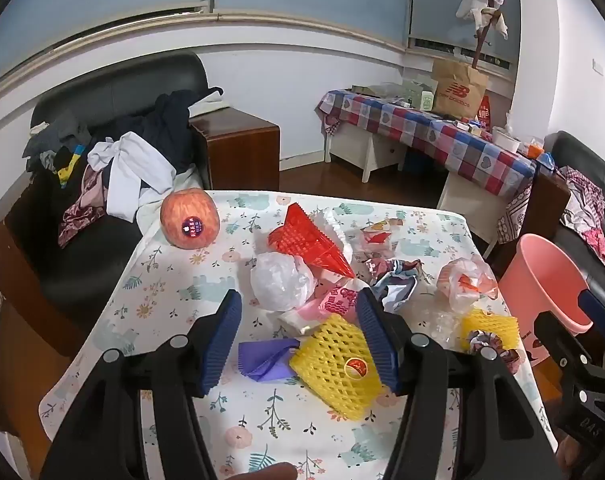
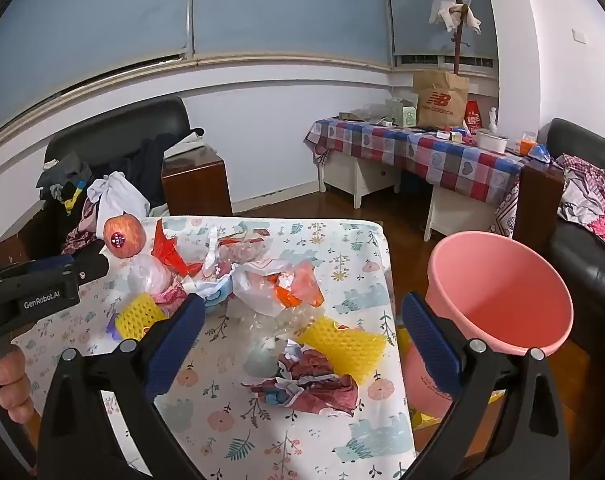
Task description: Collect trash
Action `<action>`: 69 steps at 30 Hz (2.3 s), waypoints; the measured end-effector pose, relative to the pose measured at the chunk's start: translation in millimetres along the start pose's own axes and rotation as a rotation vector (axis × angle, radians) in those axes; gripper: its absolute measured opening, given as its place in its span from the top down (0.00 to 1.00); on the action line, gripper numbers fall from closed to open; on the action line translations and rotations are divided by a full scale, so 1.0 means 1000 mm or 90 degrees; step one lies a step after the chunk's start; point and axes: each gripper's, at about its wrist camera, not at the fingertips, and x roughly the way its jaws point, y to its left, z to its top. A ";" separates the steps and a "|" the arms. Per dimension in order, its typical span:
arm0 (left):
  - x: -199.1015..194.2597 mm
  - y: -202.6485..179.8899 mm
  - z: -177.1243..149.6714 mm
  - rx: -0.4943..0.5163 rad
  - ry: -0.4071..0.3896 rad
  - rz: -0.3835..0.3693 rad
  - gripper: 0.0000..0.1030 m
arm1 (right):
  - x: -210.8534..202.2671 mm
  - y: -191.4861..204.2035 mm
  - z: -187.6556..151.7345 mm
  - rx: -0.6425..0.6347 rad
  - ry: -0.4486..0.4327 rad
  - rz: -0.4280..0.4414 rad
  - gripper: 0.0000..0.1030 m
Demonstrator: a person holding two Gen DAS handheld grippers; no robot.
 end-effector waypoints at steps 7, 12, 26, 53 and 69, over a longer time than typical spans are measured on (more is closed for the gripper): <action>0.000 0.000 0.001 0.000 0.000 0.001 0.42 | -0.001 -0.002 0.000 0.000 0.000 0.000 0.04; 0.000 0.000 0.000 -0.001 -0.001 0.000 0.42 | -0.001 0.000 -0.003 0.003 -0.001 0.001 0.04; 0.000 0.000 0.000 0.000 -0.003 0.000 0.42 | -0.007 -0.006 0.000 0.009 -0.005 0.001 0.04; 0.001 0.000 0.001 -0.002 -0.008 0.000 0.42 | -0.025 -0.010 0.002 0.023 -0.021 -0.007 0.04; -0.001 0.000 0.000 0.000 -0.011 -0.002 0.42 | -0.026 -0.011 0.001 0.023 -0.026 -0.006 0.04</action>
